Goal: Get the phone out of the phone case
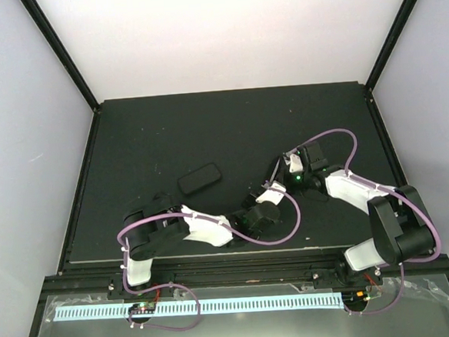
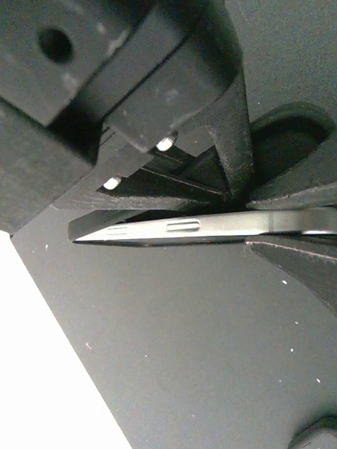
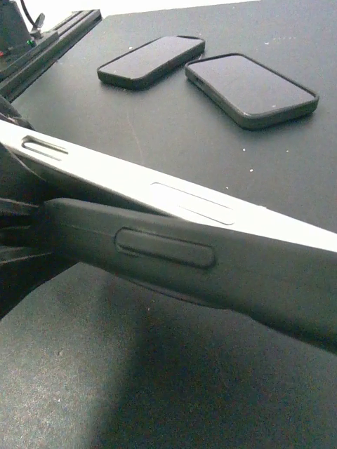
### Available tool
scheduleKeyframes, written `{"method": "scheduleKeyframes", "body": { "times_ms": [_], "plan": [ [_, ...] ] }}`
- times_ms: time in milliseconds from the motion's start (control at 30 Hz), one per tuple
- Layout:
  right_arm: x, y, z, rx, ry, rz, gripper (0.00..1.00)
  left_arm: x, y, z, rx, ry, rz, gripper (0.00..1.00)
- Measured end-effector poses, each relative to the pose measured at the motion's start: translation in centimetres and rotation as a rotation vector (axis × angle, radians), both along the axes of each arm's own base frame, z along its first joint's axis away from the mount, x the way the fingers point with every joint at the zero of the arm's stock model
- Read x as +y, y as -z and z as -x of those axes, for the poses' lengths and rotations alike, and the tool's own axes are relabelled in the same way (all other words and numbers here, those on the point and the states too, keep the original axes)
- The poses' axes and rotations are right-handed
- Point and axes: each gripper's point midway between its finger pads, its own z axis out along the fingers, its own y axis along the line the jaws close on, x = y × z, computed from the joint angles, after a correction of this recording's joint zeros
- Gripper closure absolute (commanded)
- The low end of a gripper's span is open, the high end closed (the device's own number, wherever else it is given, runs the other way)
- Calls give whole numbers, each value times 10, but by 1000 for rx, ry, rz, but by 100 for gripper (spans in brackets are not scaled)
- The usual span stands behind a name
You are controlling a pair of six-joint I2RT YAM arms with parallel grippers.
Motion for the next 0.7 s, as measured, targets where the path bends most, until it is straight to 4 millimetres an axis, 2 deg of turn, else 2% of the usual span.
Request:
{"method": "scheduleKeyframes", "body": {
  "times_ms": [233,567,600,633,700],
  "plan": [
    [2,-2,2,-23,-24,51,99,7,-2,4,3,21,68,99],
    [-1,-29,3,-137,-32,88,99,11,-27,7,-21,52,190,98],
    [-8,-28,0,-159,-19,133,99,18,-31,6,-36,32,195,98],
    [-25,-24,-8,-176,28,201,99,34,-32,5,-49,-8,187,98],
    [-55,-20,-23,-211,109,303,99,54,-30,5,-56,-39,172,99]
  ]
}}
